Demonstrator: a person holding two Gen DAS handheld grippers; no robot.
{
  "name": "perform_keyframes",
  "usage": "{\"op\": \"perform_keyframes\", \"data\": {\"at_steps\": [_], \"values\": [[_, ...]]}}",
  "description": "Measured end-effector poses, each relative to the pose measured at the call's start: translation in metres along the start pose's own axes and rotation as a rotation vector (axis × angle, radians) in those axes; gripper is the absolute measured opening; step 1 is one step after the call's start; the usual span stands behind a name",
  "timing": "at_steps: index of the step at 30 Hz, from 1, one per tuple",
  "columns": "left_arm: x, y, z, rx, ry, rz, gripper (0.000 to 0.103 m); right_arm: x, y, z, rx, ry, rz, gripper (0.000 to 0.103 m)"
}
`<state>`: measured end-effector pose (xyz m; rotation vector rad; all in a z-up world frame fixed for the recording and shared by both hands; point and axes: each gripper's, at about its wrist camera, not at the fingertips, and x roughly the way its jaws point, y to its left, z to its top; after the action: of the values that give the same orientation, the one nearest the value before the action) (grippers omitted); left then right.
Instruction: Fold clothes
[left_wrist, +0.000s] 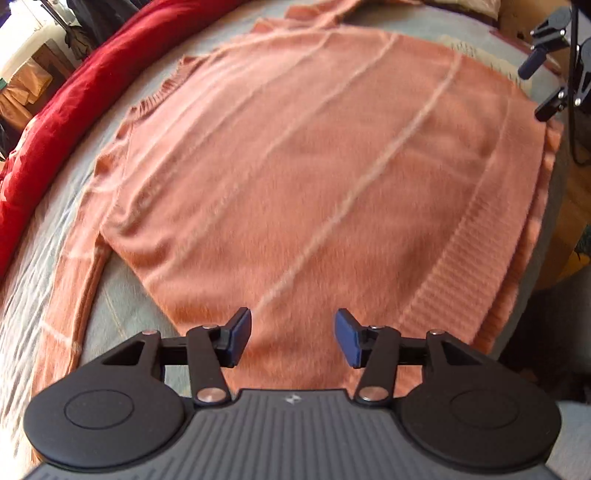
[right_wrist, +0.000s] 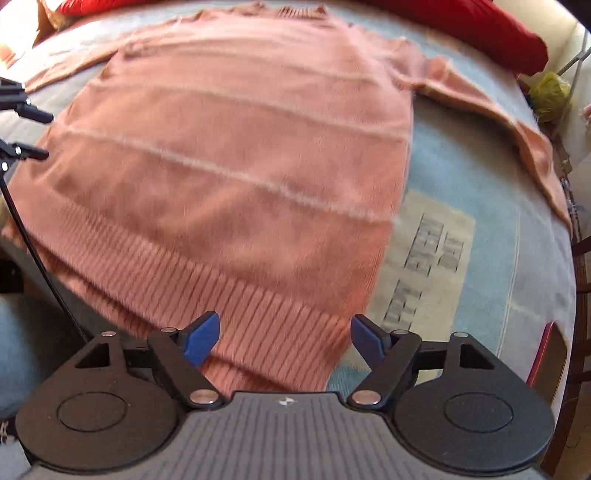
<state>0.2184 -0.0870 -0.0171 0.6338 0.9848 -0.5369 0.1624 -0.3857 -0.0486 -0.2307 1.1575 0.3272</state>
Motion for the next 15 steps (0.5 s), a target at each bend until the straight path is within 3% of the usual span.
{"op": "perform_keyframes", "data": {"at_steps": [3,5,7,10,15], "values": [[0.015,0.005,0.016,-0.004,-0.064,-0.013,0.056,0.016,0.000,0.032,0.023,-0.075,-0.012,0.082],[0.027,0.012,0.012,-0.013,-0.037,-0.024,0.056,0.036,0.005,0.042,0.034,-0.079,-0.022,0.082],[0.038,0.021,0.003,-0.037,0.008,-0.042,0.057,0.059,0.006,0.042,0.074,-0.041,-0.038,0.087],[0.038,0.049,-0.019,-0.168,0.056,-0.102,0.063,0.063,0.001,0.030,0.183,-0.052,-0.065,0.103],[0.033,0.096,-0.008,-0.222,0.006,-0.068,0.062,0.064,-0.008,0.055,0.353,0.011,-0.086,0.103]]}}
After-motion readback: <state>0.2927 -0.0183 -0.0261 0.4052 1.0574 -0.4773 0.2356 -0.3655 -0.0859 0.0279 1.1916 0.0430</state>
